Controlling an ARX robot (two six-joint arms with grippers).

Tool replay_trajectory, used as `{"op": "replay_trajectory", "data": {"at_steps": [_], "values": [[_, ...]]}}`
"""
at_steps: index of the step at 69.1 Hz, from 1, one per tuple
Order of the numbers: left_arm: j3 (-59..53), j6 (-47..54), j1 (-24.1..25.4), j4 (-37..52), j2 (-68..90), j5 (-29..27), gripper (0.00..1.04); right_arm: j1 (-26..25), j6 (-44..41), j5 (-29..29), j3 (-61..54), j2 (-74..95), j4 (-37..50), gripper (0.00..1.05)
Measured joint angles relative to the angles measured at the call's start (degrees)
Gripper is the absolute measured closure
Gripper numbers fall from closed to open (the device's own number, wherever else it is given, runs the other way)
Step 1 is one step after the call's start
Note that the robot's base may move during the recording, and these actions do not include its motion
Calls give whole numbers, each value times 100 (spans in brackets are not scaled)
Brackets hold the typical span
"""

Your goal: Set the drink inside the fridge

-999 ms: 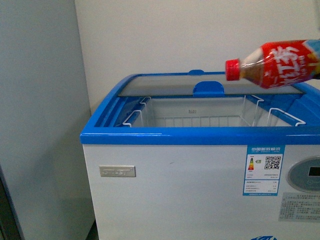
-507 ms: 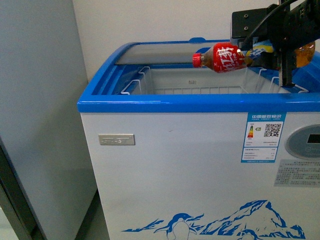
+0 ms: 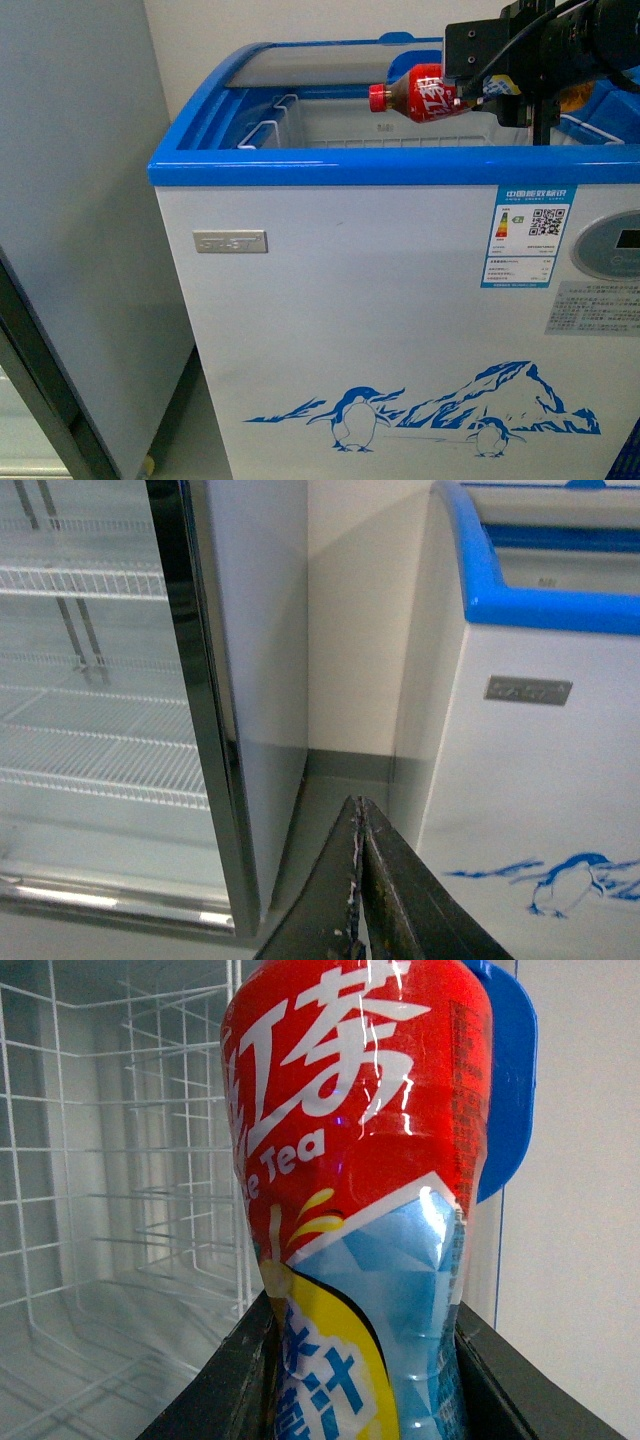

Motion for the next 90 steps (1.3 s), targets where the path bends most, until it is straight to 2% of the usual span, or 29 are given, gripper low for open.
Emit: {"op": "replay_trajectory", "data": {"at_steps": [13, 26, 39, 48, 52, 58, 69, 76, 82, 90], "values": [[0, 0, 0, -111, -262, 2, 102, -35, -243, 44, 17, 188, 538, 68], [0, 0, 0, -118, -262, 0, 102, -44, -612, -35, 37, 262, 660, 68], [0, 0, 0, -118, -264, -2, 102, -70, -850, 116, -210, 334, 1388, 68], [0, 0, 0, -118, -264, -2, 102, -118, -859, 568, -31, 649, 1759, 68], [0, 0, 0, -118, -264, -2, 102, -155, -787, 1040, 140, 901, 1867, 68], [0, 0, 0, -118, -264, -2, 102, -280, -688, 1615, 280, 1213, 1773, 69], [0, 0, 0, -120, -269, -2, 102, -302, -186, 1432, 315, 1145, 1504, 69], [0, 0, 0, -118, -269, -2, 102, -234, 151, 1167, 293, 951, 949, 69], [0, 0, 0, -120, -269, 0, 102, -186, 282, 1038, 289, 857, 531, 69], [0, 0, 0, -120, -271, -2, 102, -151, 409, 944, 271, 852, 404, 69]]}}
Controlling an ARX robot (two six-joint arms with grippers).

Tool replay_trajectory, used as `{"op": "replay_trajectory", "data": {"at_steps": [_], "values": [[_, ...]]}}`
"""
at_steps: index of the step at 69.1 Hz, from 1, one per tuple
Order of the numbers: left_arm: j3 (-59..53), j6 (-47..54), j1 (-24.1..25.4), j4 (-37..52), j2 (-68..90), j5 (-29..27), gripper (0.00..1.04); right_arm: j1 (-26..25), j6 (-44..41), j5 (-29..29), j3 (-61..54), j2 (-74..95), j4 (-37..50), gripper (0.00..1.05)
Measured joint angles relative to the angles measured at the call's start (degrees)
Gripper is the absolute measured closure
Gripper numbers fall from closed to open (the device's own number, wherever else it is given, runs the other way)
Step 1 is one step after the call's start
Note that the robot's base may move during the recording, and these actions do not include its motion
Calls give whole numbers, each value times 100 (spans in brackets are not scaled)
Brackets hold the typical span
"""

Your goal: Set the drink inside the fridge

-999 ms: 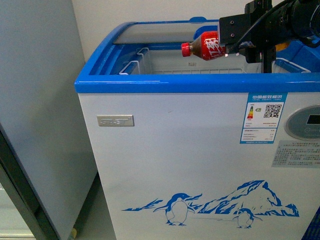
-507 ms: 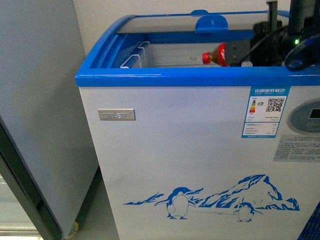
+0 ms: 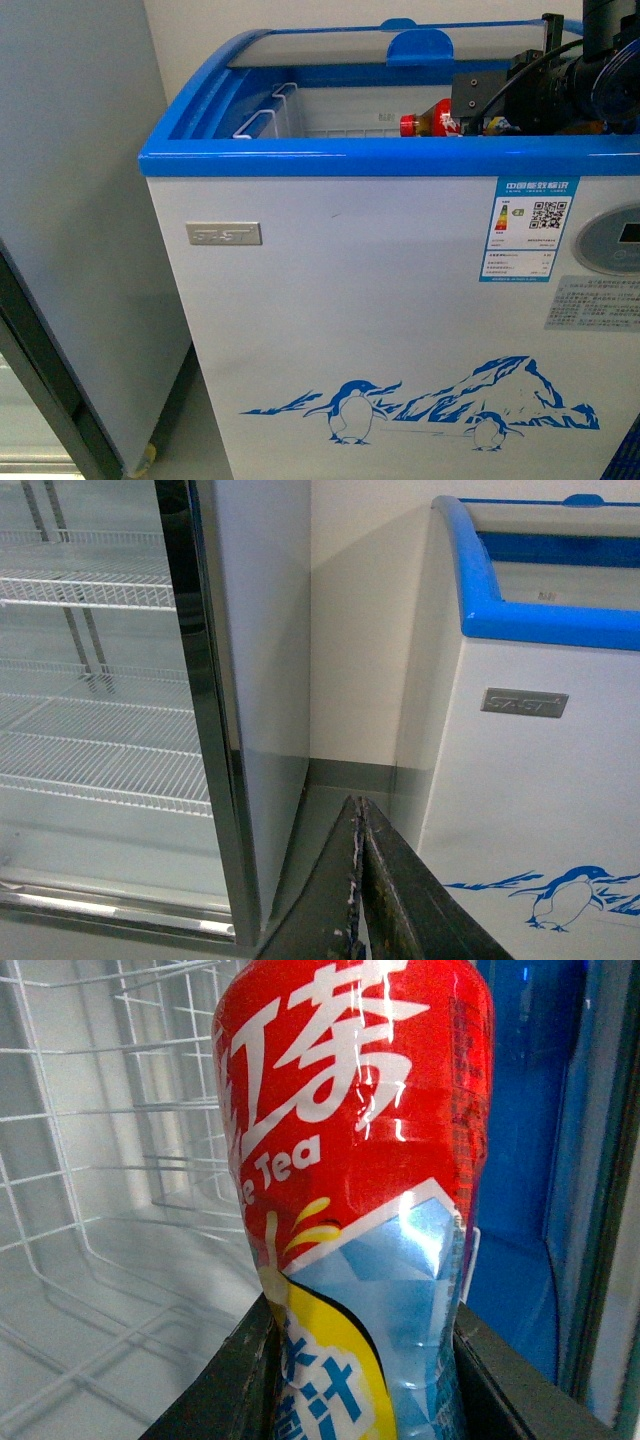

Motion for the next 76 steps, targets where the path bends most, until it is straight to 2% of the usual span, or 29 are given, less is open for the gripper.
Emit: {"op": "replay_trajectory", "data": {"at_steps": [18, 24, 39, 41, 56, 64, 69, 76], "values": [[0, 0, 0, -2, 0, 0, 102, 142, 494, -52, -39, 238, 284, 68], [0, 0, 0, -2, 0, 0, 102, 179, 597, -50, -4, 243, 188, 45], [0, 2, 0, -2, 0, 2, 102, 195, 979, -149, 66, 225, 179, 8], [0, 2, 0, -2, 0, 0, 102, 203, 1137, -157, 90, 221, 177, 5], [0, 0, 0, -2, 0, -4, 102, 203, 2444, -286, 365, -92, -188, 7], [0, 0, 0, -2, 0, 2, 102, 181, 3510, -549, 393, -498, -466, 7], [0, 0, 0, -2, 0, 0, 102, 149, 4516, -699, 389, -955, -448, 7], [0, 2, 0, -2, 0, 0, 102, 15, 5593, -546, 50, -1578, -46, 7]]}}
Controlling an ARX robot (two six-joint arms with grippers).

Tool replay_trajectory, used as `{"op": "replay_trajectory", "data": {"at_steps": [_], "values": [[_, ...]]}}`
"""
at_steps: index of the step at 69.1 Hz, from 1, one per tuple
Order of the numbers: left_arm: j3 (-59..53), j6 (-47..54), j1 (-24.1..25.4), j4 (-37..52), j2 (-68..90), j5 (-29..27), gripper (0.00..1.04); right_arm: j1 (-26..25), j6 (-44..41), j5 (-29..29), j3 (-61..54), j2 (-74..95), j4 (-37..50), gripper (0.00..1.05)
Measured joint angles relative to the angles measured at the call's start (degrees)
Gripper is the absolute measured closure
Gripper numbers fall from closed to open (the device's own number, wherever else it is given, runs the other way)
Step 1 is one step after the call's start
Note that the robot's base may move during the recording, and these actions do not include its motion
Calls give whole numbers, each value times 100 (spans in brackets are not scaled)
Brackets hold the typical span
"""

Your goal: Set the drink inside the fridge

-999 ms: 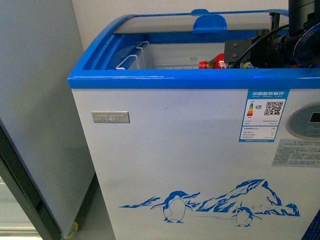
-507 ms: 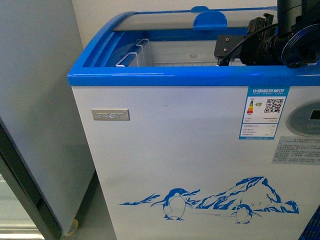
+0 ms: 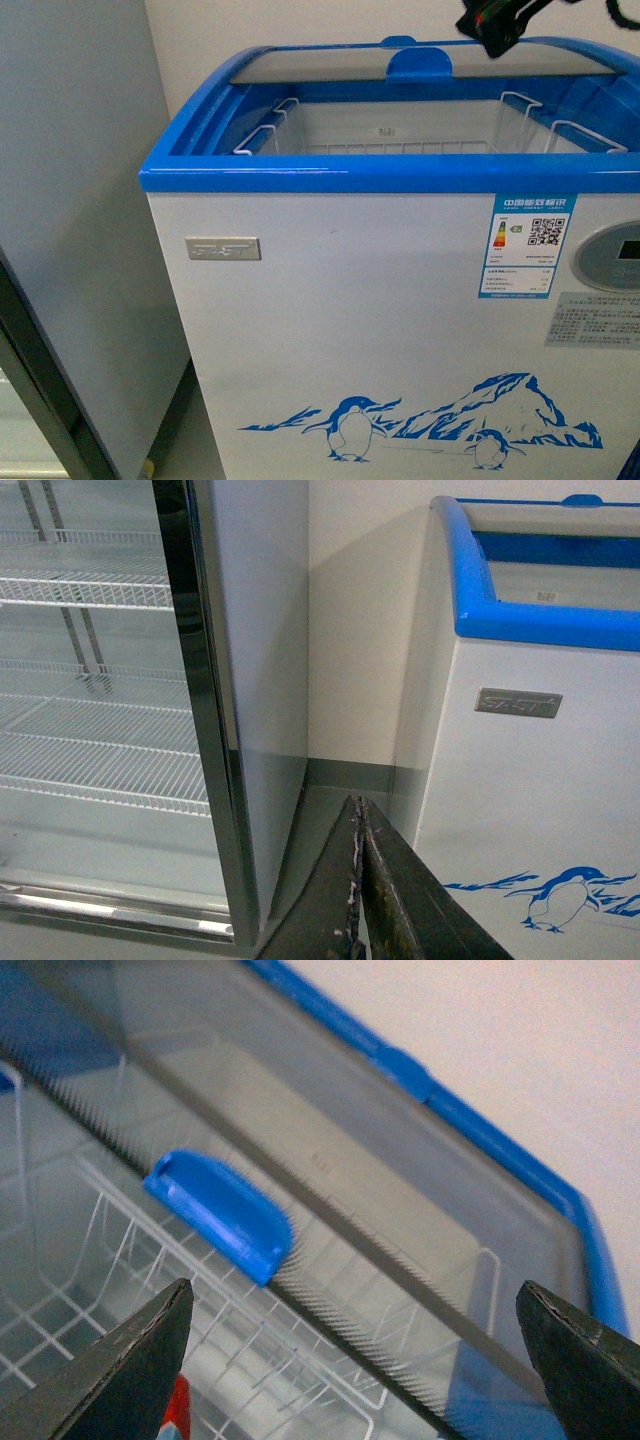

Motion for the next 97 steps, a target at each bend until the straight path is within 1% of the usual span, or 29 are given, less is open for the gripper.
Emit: {"op": "replay_trajectory", "data": {"at_steps": [6, 11, 16, 23, 25, 29, 36, 41, 44, 45, 46, 48, 50, 53, 58, 61, 67, 69, 71, 73, 79, 97], "values": [[0, -2, 0, 0, 0, 0, 102, -83, 741, 365, -448, -466, 337, 7], [0, -2, 0, 0, 0, 2, 102, -129, 1410, 984, -1012, -1036, 352, 7], [0, 0, 0, 0, 0, 0, 102, -125, 1882, 1502, -1622, -1655, 216, 7], [0, -2, 0, 0, 0, 2, 102, -20, 2391, 1864, -2660, -2739, -20, 7], [0, -2, 0, 0, 0, 2, 102, 20, 2459, 1893, -2881, -2979, -70, 7], [0, -2, 0, 0, 0, 2, 102, 144, 2769, 1910, -3517, -3751, -380, 7], [0, -2, 0, 0, 0, 0, 102, 382, 3193, 2138, -4507, -5075, -929, 7], [0, -2, 0, 0, 0, 0, 102, 590, 3495, 2459, -5090, -5998, -1421, 7], [0, -2, 0, 0, 0, 2, 102, 809, 3694, 2830, -5493, -6741, -1827, 7], [0, -2, 0, 0, 0, 2, 102, 861, 3735, 2870, -5595, -6931, -1902, 7], [0, -2, 0, 0, 0, 0, 102, 855, 3720, 2817, -5652, -7025, -1880, 8], [0, -2, 0, 0, 0, 0, 102, 813, 3595, 2450, -5847, -7289, -1633, 12], [0, -2, 0, 0, 0, 2, 102, 726, 3373, 1996, -6100, -7569, -1239, 19], [0, -2, 0, 0, 0, 2, 102, 621, 3115, 1574, -6419, -7921, -855, 29], [0, -2, 0, 0, 0, 0, 102, 490, 2920, 1381, -6990, -8196, -599, 46], [0, -2, 0, 0, 0, 0, 102, 164, 2872, 922, -7344, -8295, -522, 57], [0, -2, 0, 0, 0, 0, 102, -105, 2824, 872, -7746, -8485, -393, 73], [0, -2, 0, 0, 0, -2, 102, -111, 2820, 863, -7818, -8529, -363, 76], [0, 0, 0, 0, 0, 4, 102, -122, 2809, 820, -7958, -8620, -310, 83], [0, 0, 0, 0, 0, 2, 102, -122, 2802, 798, -8021, -8662, -286, 87], [0, -2, 0, 0, 0, 2, 102, -129, 2791, 798, -8284, -8878, -201, 102], [0, -2, 0, 0, 0, 2, 102, -138, 2778, 796, -8835, -9300, -122, 102]]}}
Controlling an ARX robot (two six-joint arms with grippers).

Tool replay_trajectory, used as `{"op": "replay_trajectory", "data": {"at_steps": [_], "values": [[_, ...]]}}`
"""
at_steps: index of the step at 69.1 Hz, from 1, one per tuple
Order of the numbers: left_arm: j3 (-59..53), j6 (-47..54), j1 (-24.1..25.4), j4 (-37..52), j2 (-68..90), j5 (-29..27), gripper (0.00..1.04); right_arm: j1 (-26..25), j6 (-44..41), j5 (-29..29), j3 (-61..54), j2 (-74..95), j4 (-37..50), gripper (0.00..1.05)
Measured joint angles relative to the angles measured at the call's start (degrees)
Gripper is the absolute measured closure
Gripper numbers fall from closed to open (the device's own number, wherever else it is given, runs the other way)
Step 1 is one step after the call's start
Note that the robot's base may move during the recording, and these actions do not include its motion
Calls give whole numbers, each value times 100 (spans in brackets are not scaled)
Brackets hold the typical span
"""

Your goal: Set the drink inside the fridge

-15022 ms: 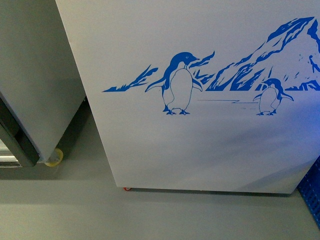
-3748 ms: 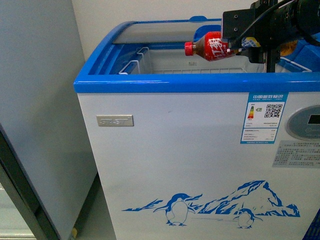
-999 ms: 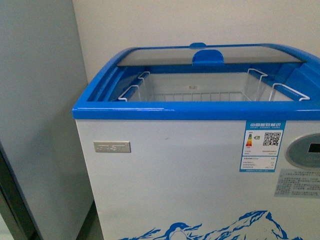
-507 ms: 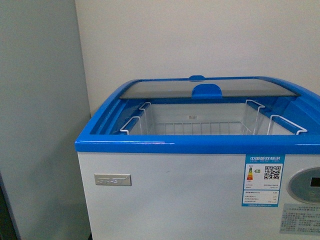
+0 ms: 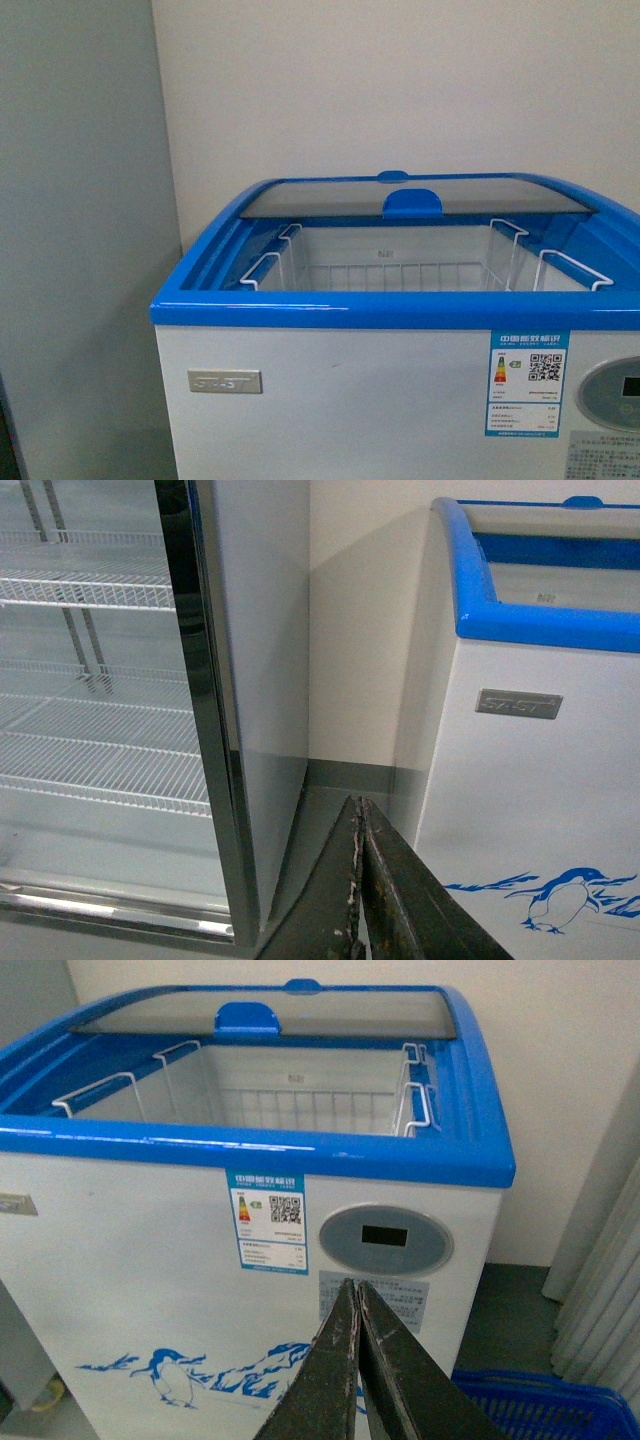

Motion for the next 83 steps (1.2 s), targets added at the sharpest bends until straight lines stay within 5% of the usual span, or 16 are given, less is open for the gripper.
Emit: {"op": "replay_trajectory", "data": {"at_steps": [54, 83], "values": [[0, 0, 0, 0, 0, 0, 102, -2, -4, 0, -656, -1585, -761, 102], [0, 0, 0, 0, 0, -2, 37, -2, -7, 0, -684, -1679, -763, 34]]}}
